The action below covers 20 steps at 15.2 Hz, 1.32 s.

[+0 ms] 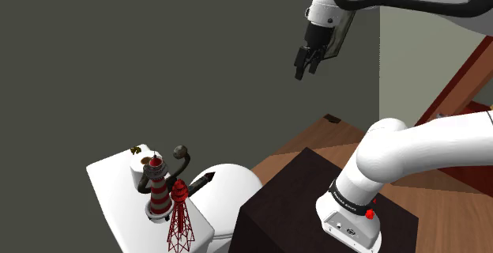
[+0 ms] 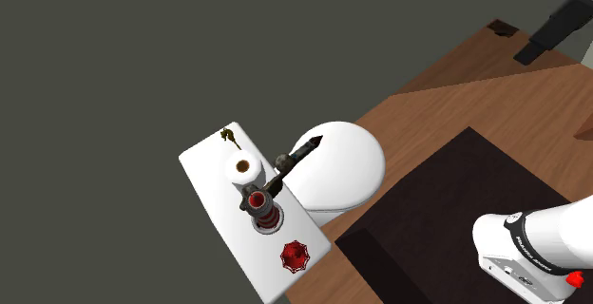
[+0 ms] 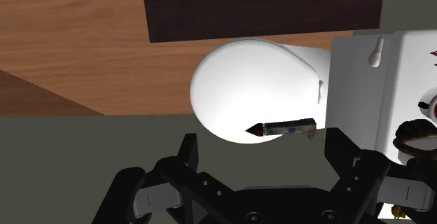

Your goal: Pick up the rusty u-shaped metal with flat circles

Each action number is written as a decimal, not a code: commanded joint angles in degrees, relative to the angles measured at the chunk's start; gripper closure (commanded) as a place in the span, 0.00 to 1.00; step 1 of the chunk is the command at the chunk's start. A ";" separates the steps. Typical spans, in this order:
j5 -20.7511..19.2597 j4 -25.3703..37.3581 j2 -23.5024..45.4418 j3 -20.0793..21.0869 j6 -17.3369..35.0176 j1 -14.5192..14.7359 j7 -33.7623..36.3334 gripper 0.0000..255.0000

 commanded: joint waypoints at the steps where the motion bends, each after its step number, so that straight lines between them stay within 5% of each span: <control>1: 0.00 0.00 0.00 0.00 0.00 0.00 0.00 0.00; 12: 5.65 -1.50 13.36 12.47 12.70 3.15 15.67 0.00; 20: 5.31 3.56 28.62 20.82 21.00 3.91 27.57 0.00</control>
